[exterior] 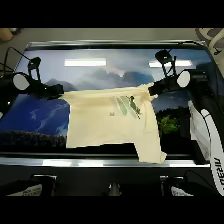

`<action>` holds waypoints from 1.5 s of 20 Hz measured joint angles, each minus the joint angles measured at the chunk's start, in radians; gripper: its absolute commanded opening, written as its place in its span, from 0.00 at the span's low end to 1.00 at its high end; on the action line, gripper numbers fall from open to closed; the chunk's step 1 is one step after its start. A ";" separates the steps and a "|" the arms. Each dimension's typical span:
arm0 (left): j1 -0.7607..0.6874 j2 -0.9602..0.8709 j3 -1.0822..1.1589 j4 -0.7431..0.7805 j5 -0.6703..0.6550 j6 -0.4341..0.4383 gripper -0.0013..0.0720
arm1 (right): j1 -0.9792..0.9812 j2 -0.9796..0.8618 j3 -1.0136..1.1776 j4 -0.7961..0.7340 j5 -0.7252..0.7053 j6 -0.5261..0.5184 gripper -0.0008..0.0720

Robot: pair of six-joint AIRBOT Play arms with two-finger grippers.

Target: Fold the shirts.

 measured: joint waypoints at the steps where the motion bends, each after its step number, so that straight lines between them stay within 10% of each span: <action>1: 0.003 -0.026 0.002 -0.032 -0.003 -0.001 0.63 | 0.000 -0.019 -0.002 0.024 -0.006 0.008 0.70; 2: 0.007 -0.048 0.004 -0.067 -0.011 -0.004 0.89 | 0.000 -0.030 -0.002 0.047 -0.006 0.014 0.71; 13: 0.117 0.063 -0.297 -0.093 -0.349 0.188 0.53 | -0.291 0.040 -0.029 0.066 0.450 -0.187 0.47; 30: 0.126 0.097 -0.649 -0.240 -0.183 0.236 0.56 | -0.362 0.047 -0.292 0.070 0.505 -0.261 0.40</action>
